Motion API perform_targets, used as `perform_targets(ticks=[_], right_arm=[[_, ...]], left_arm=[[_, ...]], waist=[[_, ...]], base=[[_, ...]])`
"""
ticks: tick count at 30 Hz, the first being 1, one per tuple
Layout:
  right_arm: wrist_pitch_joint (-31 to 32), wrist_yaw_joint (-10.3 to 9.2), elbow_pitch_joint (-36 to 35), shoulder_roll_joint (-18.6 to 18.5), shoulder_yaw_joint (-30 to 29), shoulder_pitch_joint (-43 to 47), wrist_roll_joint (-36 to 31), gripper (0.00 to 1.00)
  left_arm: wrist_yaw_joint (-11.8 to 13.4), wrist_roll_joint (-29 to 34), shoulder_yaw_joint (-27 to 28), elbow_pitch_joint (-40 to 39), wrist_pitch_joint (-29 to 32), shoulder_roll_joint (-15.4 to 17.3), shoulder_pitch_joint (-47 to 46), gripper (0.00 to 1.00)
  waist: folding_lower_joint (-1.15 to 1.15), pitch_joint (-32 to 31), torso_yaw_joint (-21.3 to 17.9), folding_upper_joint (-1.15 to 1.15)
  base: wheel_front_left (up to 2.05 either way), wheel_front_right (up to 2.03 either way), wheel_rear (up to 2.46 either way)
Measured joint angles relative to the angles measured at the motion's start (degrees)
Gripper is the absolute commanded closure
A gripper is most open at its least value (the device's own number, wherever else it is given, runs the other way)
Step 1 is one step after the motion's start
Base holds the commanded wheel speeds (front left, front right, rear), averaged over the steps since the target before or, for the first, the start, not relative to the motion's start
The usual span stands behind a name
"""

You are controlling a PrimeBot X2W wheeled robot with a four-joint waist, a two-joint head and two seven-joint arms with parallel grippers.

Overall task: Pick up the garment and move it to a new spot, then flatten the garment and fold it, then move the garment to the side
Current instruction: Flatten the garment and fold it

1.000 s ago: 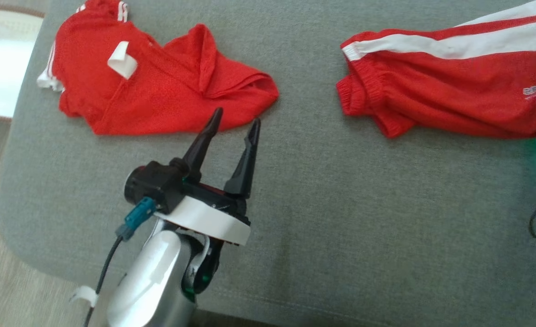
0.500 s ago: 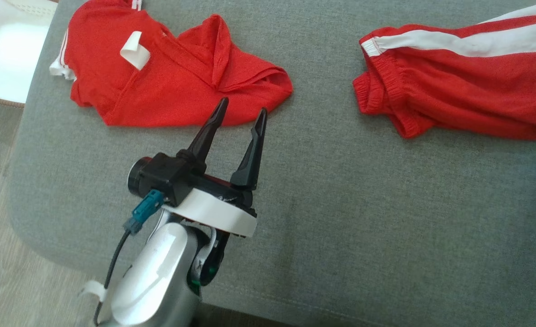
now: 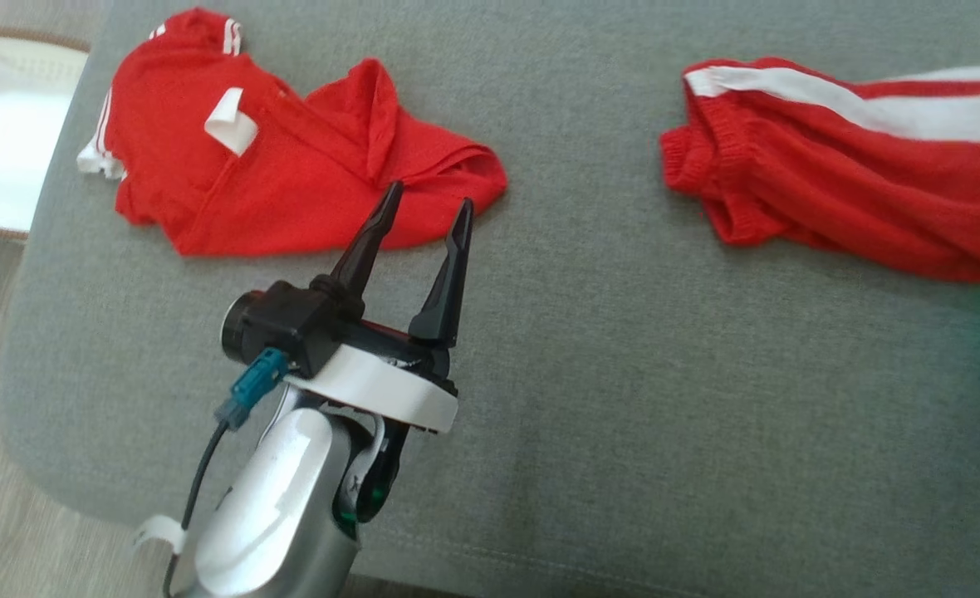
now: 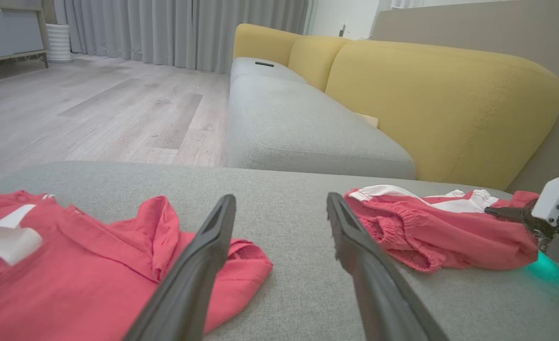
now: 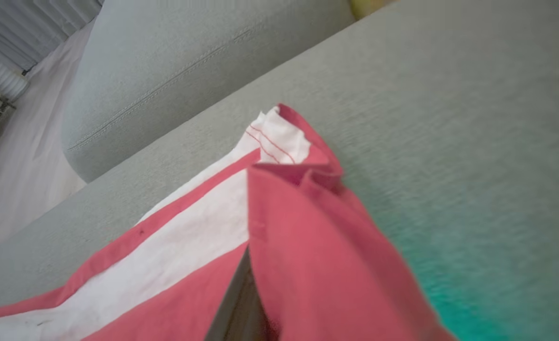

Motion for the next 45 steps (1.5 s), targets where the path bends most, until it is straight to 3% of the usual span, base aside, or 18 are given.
perform_targets(ticks=[3, 10, 13, 17, 22, 29, 36, 45], right_arm=[[-2.66, 0.0, 0.05, -0.74, -1.23, 1.77, -2.27, 1.0], [-6.03, 0.0, 0.21, -2.22, -10.35, 7.07, -9.65, 1.0], [-6.69, 0.0, -0.19, -0.71, -12.68, 7.84, -11.59, 1.0], [-9.1, 0.0, -1.72, 3.2, -11.05, 6.51, -12.66, 1.0], [-13.4, 0.0, -2.59, 6.36, -2.77, 5.15, -10.78, 1.0], [-16.1, 0.0, -4.68, 9.79, 11.66, 5.88, 0.27, 1.0], [-15.86, 0.0, -11.28, 9.49, 25.38, 12.32, 12.25, 1.0], [-14.71, 0.0, -14.63, 6.93, 35.95, 16.48, 18.95, 1.0]], left_arm=[[-0.03, 0.34, 0.11, 0.16, 0.0, -0.01, 0.07, 0.0], [-0.63, 0.74, 0.51, 0.83, 0.01, 0.0, 2.69, 0.0], [-0.99, 0.75, 1.27, 0.86, 0.01, 0.02, 3.62, 0.0], [-1.47, 1.23, 1.92, 0.85, 0.0, 0.02, 3.63, 0.0], [-1.55, 1.25, 2.04, 1.19, 0.01, 0.02, 3.74, 0.0], [-2.05, 1.6, 3.0, 1.72, 0.01, 0.03, 5.87, 0.0], [-2.48, 1.56, 3.65, 1.77, 0.01, 0.03, 6.46, 0.0], [-2.52, 1.56, 3.8, 1.75, 0.01, 0.05, 8.33, 0.0]], waist=[[0.0, -1.17, -0.69, 0.0], [0.0, -4.1, -1.86, 0.0], [0.0, -4.83, -2.18, 0.0], [0.0, -5.25, -2.25, 0.0], [0.0, -6.4, -2.1, 0.0], [0.0, -8.53, -1.52, 0.0], [-0.01, -9.89, -0.62, 0.0], [0.0, -10.08, 0.05, 0.0]], base=[[0.0, 0.0, 0.0], [0.0, 0.0, 0.0], [0.0, 0.0, 0.0], [0.0, 0.0, 0.0], [0.0, 0.0, 0.0], [0.0, 0.0, 0.0], [0.0, 0.0, 0.0], [0.0, 0.0, 0.0]])
